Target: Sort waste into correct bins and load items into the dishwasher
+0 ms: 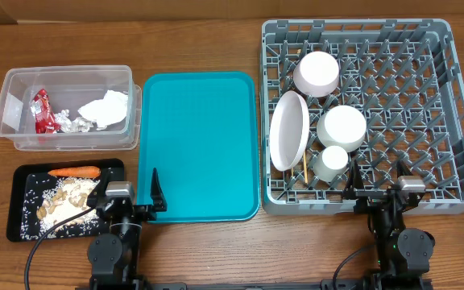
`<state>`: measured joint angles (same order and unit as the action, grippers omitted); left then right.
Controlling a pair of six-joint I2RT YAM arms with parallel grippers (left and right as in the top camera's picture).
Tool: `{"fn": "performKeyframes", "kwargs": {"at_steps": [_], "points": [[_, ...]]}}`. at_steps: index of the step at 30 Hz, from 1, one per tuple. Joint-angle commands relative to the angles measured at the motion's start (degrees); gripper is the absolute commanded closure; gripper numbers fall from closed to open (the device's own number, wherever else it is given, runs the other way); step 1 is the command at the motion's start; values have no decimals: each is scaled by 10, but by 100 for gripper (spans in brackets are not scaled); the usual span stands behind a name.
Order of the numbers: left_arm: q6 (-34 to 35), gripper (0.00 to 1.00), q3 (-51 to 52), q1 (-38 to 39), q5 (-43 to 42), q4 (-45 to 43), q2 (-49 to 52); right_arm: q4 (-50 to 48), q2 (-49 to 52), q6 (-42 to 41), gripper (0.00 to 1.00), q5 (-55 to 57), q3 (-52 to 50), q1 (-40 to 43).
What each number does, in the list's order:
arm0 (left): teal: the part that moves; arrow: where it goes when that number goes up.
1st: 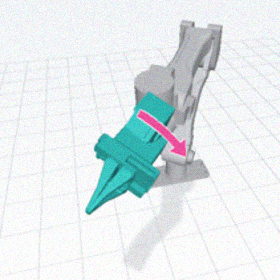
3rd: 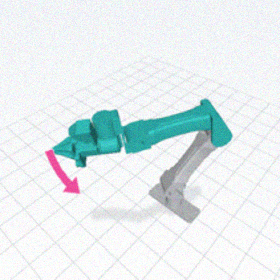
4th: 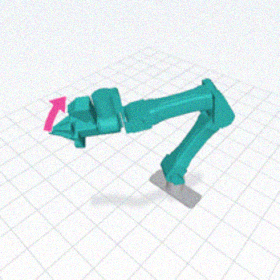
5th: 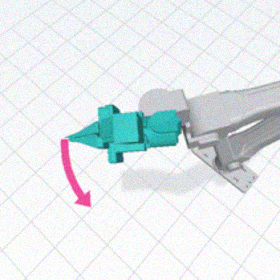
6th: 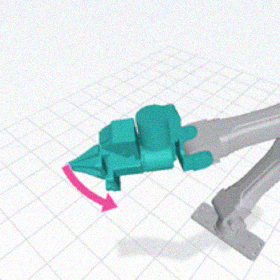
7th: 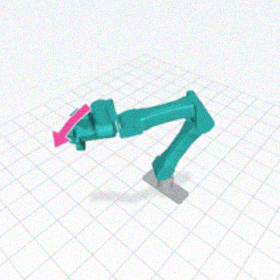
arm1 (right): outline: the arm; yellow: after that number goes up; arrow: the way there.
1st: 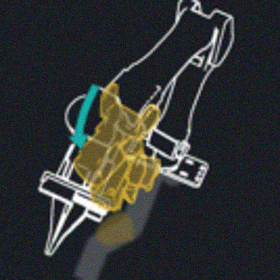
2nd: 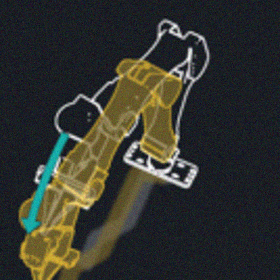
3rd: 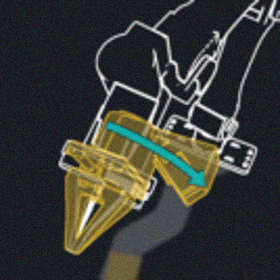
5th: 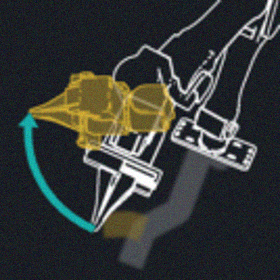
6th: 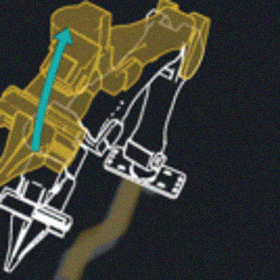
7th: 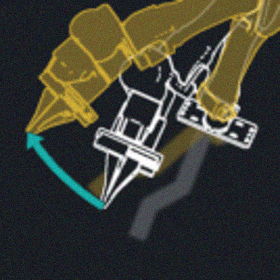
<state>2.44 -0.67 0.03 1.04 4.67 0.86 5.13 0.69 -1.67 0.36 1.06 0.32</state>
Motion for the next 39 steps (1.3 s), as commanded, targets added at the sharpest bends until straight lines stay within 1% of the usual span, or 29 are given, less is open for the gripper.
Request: {"fn": "performKeyframes", "kwargs": {"at_steps": [1, 39], "points": [[-42, 0, 4, 5, 0, -3, -7, -3, -5, 2, 0, -1, -6, -2], [-42, 0, 4, 5, -1, -3, -6, -3, -5, 2, 0, -1, -6, -2]]}}
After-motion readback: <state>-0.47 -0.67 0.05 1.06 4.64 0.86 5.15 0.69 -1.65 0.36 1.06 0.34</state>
